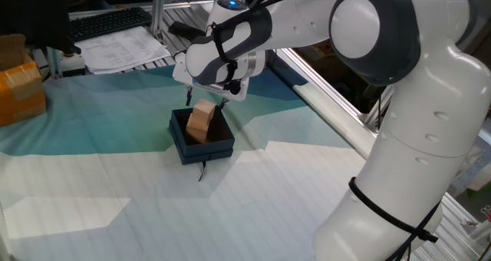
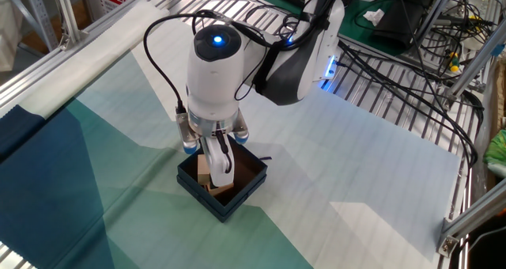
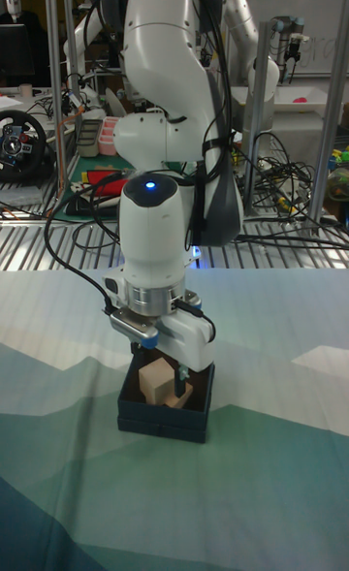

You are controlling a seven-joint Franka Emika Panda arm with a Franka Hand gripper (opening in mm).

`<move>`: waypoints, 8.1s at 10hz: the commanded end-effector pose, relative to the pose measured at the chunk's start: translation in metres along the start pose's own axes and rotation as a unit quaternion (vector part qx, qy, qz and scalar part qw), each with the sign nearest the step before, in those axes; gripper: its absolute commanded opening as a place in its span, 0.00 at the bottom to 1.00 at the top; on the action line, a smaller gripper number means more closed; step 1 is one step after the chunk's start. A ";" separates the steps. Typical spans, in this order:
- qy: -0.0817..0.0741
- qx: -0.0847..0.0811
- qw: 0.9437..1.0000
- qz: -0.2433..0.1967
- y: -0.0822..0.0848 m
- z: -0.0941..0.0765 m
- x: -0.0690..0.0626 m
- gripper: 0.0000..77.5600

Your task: Take everything out of the gift box

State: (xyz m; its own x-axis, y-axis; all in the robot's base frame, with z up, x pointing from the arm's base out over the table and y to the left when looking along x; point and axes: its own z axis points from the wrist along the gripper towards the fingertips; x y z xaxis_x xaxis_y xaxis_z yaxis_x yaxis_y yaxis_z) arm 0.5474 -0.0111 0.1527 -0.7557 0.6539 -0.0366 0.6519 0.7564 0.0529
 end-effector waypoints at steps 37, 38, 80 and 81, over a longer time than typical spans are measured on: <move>0.000 -0.003 0.994 -0.110 0.091 -0.049 0.123 0.02; -0.001 -0.003 0.994 -0.110 0.092 -0.046 0.126 0.02; -0.027 -0.007 0.995 -0.093 0.093 0.010 0.129 1.00; -0.025 0.000 0.995 -0.093 0.095 0.002 0.132 1.00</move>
State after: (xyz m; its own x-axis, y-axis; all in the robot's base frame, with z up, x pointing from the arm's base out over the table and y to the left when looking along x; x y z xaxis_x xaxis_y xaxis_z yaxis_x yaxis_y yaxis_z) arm 0.5102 0.1442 0.1416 -0.8585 0.5034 -0.0975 0.5009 0.8640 0.0507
